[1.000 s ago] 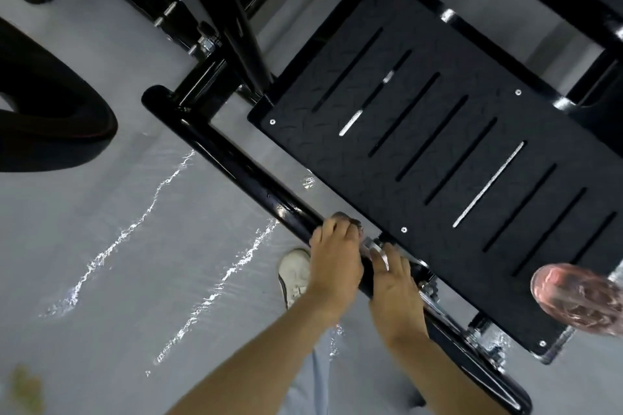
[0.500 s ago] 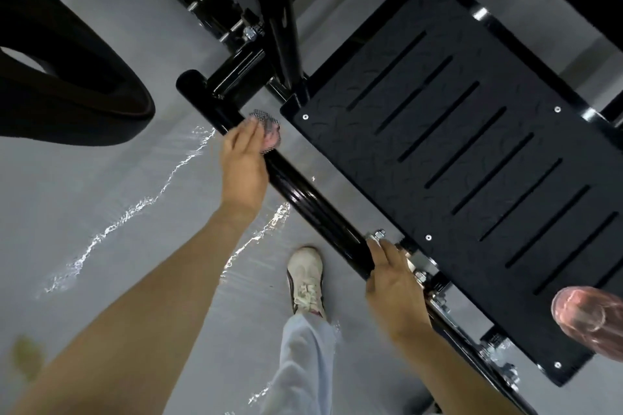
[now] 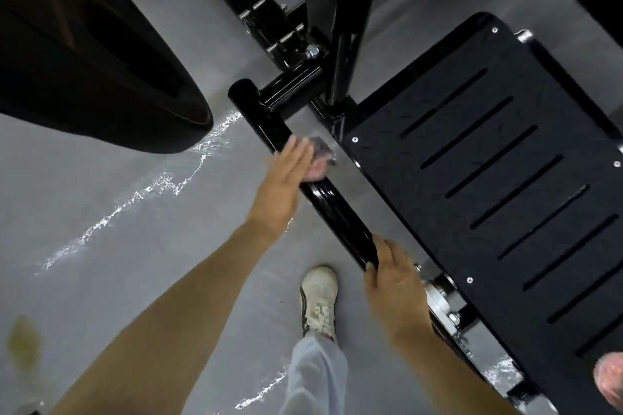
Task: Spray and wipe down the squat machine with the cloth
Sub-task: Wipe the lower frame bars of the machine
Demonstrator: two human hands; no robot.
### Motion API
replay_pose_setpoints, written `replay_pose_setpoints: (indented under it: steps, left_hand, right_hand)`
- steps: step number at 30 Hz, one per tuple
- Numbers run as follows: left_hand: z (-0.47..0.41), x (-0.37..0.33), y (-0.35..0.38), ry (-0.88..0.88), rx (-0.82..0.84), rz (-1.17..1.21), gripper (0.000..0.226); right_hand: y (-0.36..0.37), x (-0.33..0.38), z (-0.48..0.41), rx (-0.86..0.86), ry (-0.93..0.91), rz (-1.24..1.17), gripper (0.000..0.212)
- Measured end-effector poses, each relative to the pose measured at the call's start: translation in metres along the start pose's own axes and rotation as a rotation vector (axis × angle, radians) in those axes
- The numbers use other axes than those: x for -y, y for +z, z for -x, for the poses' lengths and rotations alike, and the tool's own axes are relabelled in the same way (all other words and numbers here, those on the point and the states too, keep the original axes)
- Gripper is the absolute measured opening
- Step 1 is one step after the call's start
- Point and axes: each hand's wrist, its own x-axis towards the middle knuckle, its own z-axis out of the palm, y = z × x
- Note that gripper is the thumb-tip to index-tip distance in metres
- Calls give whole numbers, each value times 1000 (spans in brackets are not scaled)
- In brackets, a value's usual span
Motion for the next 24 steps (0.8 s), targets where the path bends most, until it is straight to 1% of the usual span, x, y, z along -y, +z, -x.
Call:
replay_pose_setpoints:
  steps: [3,5,6,8,9,11,14,15,16,18,19,20,21,22,24]
  left_hand:
    - [-44,17,-17,-307,-191,133,59]
    - [-74,24,-22,-559,-304,239,50]
    - [-87,27,-24,-674,-387,331,49]
    - [-104,36,-31,-881,-573,590,49]
    - [-108,42,-35,-978,-639,723,48]
    - [-107,51,-40,-1123,-680,942,45]
    - [-92,37,-34,-1212,-600,1061,36]
    - [-81,26,-26,-1259,-528,1102,34]
    - [-66,12,-14,-1317,-431,1152,32]
    - [-25,-22,14,-1446,-180,1240,33]
    - [-5,-39,25,-1493,-71,1272,32]
    - [9,-52,32,-1501,-1,1293,31]
    - [11,-61,31,-1500,10,1308,31]
    - [5,-61,22,-1487,-21,1309,32]
    - [-25,-38,1,-1465,-152,1234,35]
  right_hand:
    - [-4,7,-2,68,22,44,49]
    - [-9,7,-3,118,49,39,52]
    - [-12,7,-4,143,60,36,53]
    - [-16,7,-6,183,66,32,53]
    - [-17,6,-7,198,71,28,53]
    - [-17,4,-7,217,91,18,53]
    - [-12,6,-4,172,111,35,54]
    - [-9,9,-2,140,115,21,54]
    - [-6,11,-1,108,122,3,55]
    - [1,14,2,68,138,-16,56]
    - [3,14,2,57,134,-7,56]
    - [3,13,2,53,122,3,56]
    - [3,11,1,55,116,8,57]
    - [3,9,1,62,113,11,57]
    - [4,7,2,60,103,15,56]
